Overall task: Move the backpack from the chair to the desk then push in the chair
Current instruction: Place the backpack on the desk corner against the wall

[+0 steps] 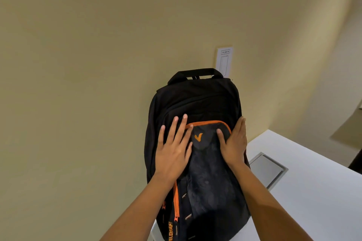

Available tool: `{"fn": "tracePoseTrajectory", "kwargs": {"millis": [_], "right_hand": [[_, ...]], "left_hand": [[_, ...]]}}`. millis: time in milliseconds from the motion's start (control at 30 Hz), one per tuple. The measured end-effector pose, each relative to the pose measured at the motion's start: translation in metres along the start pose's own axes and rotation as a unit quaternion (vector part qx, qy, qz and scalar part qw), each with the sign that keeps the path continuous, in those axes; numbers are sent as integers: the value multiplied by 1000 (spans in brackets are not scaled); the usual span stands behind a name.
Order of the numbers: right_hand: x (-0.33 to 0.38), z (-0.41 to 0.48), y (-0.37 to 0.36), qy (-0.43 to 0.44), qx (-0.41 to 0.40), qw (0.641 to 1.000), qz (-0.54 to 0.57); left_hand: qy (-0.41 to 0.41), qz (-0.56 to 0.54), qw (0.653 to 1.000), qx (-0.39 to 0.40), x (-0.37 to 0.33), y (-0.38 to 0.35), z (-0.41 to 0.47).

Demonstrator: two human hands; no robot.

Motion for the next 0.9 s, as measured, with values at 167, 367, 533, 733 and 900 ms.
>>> {"fn": "tracePoseTrajectory", "kwargs": {"millis": [167,367,533,733,900], "right_hand": [[4,11,-15,-22,44,998,-49],[3,29,-28,-33,122,989,-81],[0,35,-28,-40,178,981,-72],[-6,15,-22,-28,185,979,-78],[-7,-14,-20,-21,213,968,-130]], "left_hand": [[-4,52,998,27,7,-19,4],[-31,41,998,31,11,-37,5],[-25,36,998,51,9,-41,5],[-11,-3,998,69,9,-34,6],[3,-22,995,99,10,-25,3]]}}
Point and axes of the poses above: each hand's wrist, its own z-axis towards the middle knuckle, its own y-axis out of the back of the hand, x = y × z, the point moved 4 cm from there along z, towards the middle knuckle, and after that the axes turned 6 degrees about -x, right-handed, at the moved point
